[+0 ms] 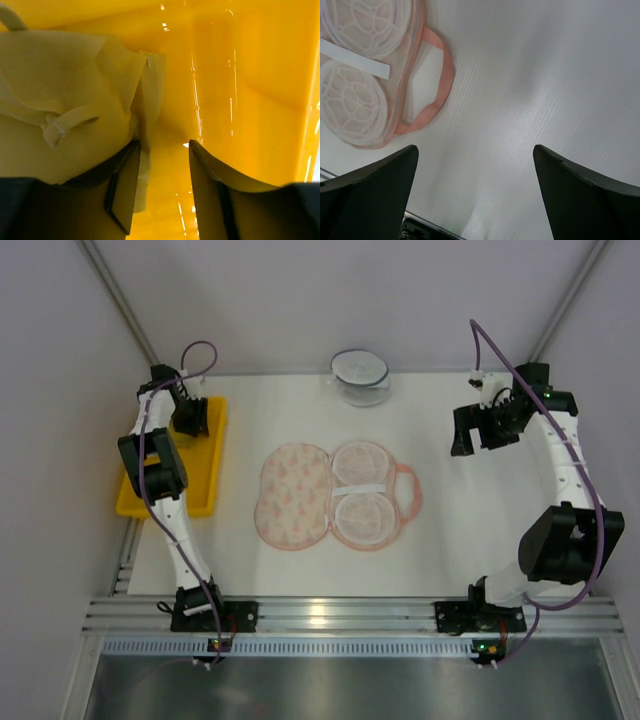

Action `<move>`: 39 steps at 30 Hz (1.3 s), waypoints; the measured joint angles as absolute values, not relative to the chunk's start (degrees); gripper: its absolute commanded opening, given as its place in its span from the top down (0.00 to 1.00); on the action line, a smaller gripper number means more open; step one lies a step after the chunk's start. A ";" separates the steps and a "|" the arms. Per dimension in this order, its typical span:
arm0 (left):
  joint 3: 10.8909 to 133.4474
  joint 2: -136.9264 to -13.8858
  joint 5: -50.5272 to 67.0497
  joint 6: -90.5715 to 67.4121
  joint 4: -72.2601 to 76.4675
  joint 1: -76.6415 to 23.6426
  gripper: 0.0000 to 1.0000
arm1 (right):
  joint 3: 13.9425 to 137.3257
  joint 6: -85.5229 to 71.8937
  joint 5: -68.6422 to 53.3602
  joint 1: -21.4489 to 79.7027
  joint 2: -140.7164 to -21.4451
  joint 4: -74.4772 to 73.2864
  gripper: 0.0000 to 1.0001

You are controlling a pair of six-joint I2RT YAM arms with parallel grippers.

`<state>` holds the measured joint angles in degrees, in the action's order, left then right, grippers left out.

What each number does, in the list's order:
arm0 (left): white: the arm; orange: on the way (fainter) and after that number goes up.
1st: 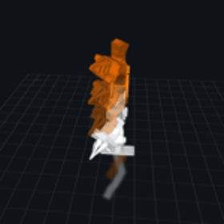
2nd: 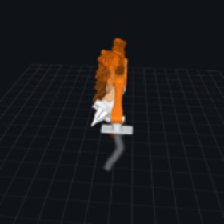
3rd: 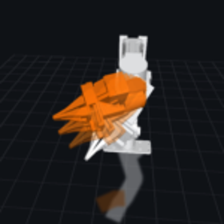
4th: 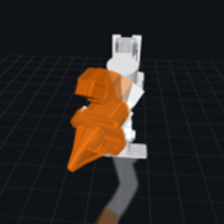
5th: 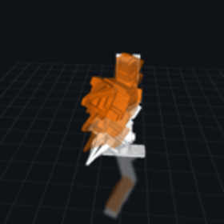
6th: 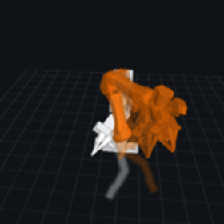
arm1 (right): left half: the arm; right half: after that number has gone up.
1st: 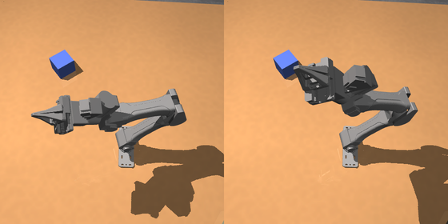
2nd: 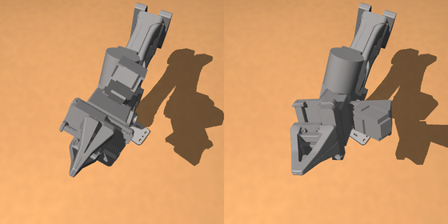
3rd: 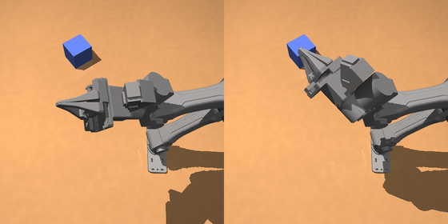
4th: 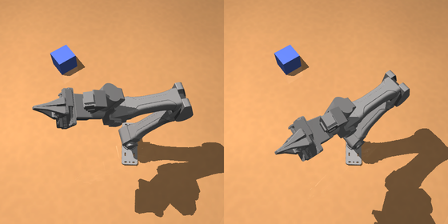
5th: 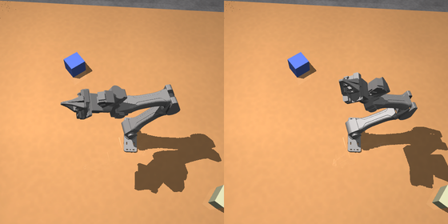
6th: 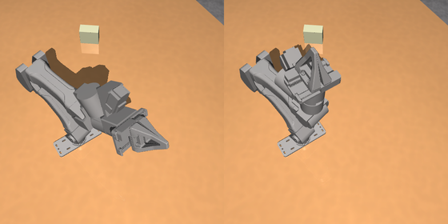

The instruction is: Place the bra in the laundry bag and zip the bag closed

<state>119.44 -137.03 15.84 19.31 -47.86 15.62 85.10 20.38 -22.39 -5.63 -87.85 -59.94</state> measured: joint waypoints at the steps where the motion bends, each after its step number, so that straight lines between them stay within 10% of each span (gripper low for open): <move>1: 119.46 -137.08 15.35 19.22 -47.59 15.51 0.58 | 85.10 20.36 -22.31 -5.63 -87.81 -59.96 0.01; 5: 119.35 -137.32 14.00 19.05 -46.76 15.38 1.00 | 84.97 20.34 -22.22 -5.63 -87.59 -59.92 0.00; 39: 122.45 -106.78 30.41 17.93 -47.44 14.20 1.00 | 84.33 20.38 -24.10 -5.23 -85.93 -59.35 0.01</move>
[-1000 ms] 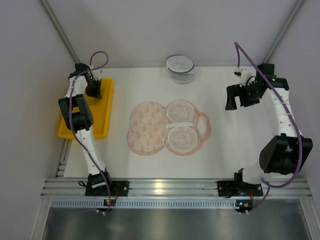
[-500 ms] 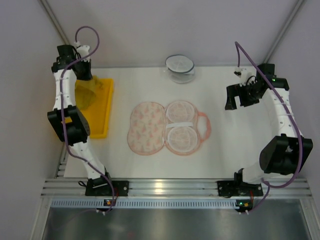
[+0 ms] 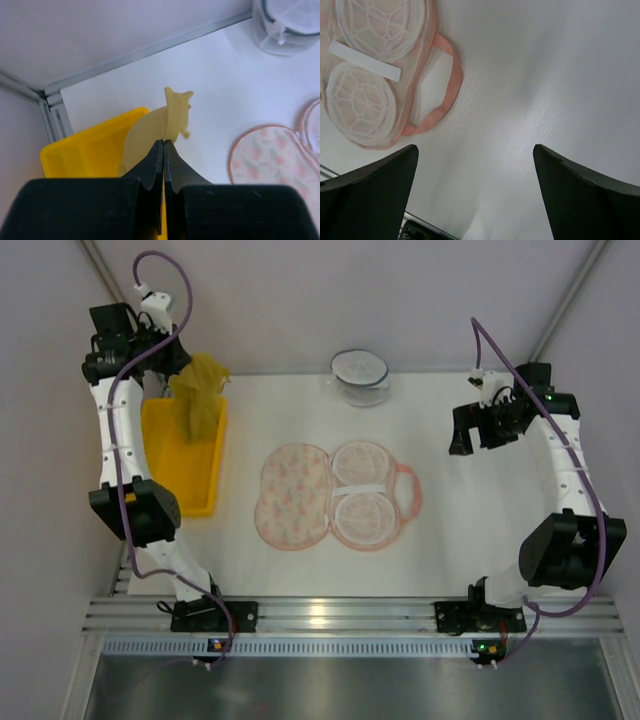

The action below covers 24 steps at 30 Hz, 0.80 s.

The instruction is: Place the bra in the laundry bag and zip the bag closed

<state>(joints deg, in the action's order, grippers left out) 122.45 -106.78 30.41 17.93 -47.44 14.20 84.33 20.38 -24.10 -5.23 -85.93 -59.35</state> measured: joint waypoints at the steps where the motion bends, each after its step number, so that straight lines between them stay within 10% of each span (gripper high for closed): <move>1: 122.80 -105.86 31.33 17.93 -47.53 13.78 1.00 | 84.62 20.36 -24.12 -5.21 -85.93 -59.22 0.01; 24: 103.13 -83.50 44.53 17.93 -46.68 -16.12 1.00 | 84.84 18.85 -24.01 -4.23 -85.14 -57.87 0.01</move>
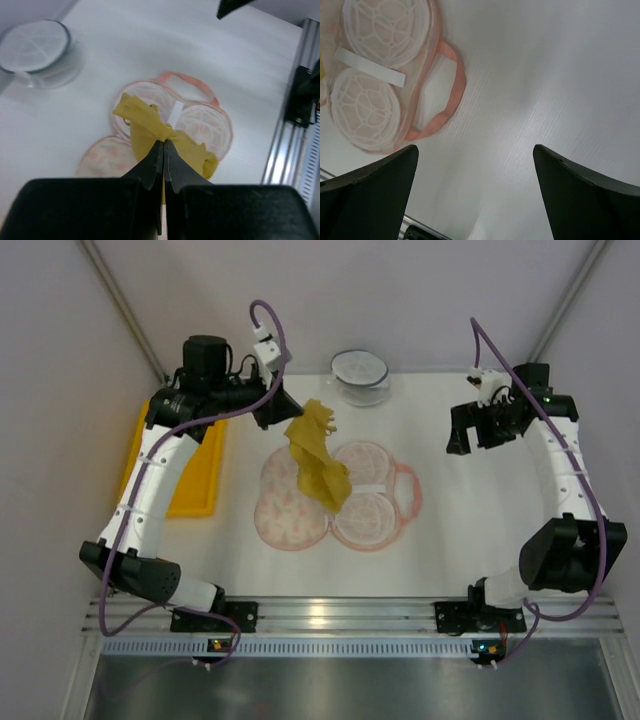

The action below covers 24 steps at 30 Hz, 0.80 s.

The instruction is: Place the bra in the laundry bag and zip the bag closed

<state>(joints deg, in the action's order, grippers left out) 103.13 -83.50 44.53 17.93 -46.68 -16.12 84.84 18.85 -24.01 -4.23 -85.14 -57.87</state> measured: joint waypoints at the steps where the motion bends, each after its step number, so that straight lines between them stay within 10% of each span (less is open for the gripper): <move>1: 100.90 -83.18 45.47 17.19 -46.63 -17.45 1.00 | 84.20 18.87 -23.92 -4.23 -84.79 -57.84 0.01; 24: 89.12 -77.60 57.45 11.42 -43.18 -36.73 1.00 | 73.34 19.94 -23.90 -4.23 -77.25 -57.32 0.01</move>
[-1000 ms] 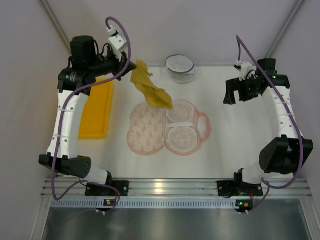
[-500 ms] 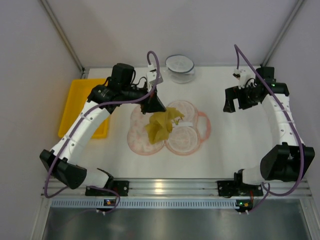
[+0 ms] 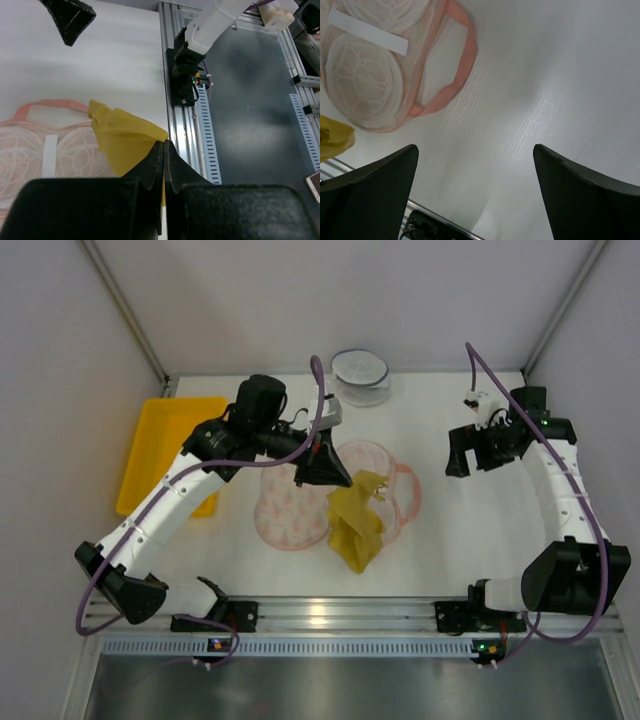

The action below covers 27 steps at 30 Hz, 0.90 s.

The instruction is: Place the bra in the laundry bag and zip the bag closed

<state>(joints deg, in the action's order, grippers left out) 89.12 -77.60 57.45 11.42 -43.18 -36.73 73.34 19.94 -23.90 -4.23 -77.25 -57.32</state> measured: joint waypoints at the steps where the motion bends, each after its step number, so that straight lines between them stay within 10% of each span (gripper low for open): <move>1: 88.73 -77.67 57.67 11.03 -42.19 -37.47 1.00 | 72.88 19.94 -23.90 -4.23 -77.12 -57.21 0.01; 27: 83.02 -86.80 61.60 13.37 -29.78 -39.00 1.00 | 69.71 20.97 -24.45 -4.23 -76.14 -56.69 0.01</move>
